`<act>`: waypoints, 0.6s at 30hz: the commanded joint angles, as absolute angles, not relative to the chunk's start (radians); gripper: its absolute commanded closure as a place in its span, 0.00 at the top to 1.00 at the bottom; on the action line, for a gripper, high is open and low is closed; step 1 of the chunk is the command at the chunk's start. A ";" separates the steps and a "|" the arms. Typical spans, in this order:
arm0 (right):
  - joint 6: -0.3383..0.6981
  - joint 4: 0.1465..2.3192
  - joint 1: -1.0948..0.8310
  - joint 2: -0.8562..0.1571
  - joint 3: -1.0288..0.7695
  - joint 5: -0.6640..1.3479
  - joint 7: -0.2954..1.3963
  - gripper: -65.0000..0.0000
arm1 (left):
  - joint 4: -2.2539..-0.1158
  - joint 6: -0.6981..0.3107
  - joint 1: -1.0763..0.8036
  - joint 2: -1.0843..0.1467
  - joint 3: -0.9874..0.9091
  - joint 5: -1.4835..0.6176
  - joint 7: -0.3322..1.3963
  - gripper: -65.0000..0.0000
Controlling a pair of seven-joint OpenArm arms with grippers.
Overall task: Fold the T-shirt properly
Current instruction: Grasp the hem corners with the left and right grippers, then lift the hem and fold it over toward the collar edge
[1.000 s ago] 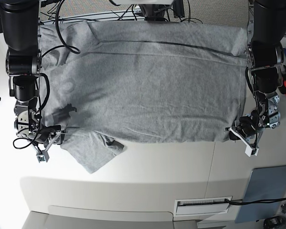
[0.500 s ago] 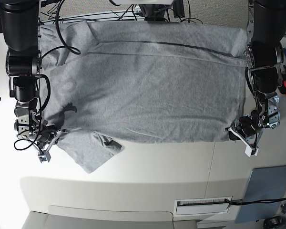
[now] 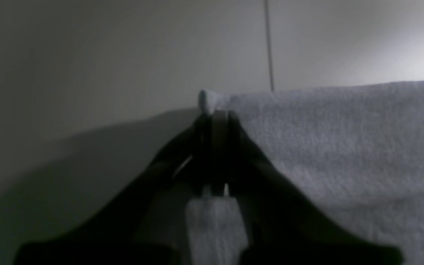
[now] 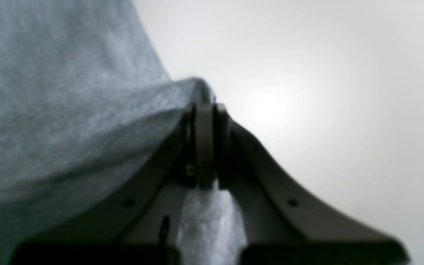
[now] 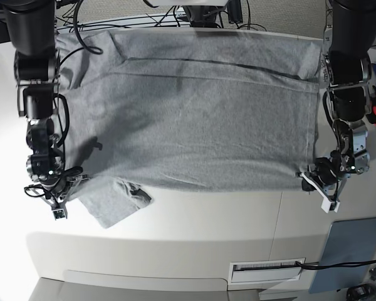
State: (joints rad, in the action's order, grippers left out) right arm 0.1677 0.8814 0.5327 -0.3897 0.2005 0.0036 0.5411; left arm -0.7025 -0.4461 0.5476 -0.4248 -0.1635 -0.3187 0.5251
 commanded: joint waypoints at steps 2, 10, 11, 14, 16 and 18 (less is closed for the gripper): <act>0.121 0.990 0.506 -0.419 0.197 -0.020 0.542 0.00 | -0.728 -0.447 0.570 -0.454 -0.166 -0.355 0.522 0.00; 0.053 1.283 0.313 -0.486 0.194 -0.064 0.601 0.00 | -0.844 -0.544 0.474 -0.513 -0.166 -0.511 0.580 0.00; 0.047 1.309 0.295 -0.494 0.194 -0.073 0.610 0.00 | -0.874 -0.544 0.451 -0.517 -0.166 -0.524 0.591 0.00; 0.039 1.375 0.244 -0.515 0.193 -0.075 0.634 0.00 | -0.972 -0.543 0.375 -0.527 -0.167 -0.545 0.613 0.00; 0.032 1.417 0.208 -0.519 0.181 -0.081 0.649 0.00 | -1.034 -0.530 0.321 -0.533 -0.167 -0.563 0.613 0.00; 0.027 1.463 0.166 -0.518 0.152 -0.083 0.657 0.00 | -1.096 -0.505 0.269 -0.536 -0.168 -0.562 0.614 0.00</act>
State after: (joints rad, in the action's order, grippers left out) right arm 0.0467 1.4467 0.1440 -0.4973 0.1654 -0.0704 0.6731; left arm -1.0801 -0.4999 0.2420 -0.5125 -0.1608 -0.5434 0.6323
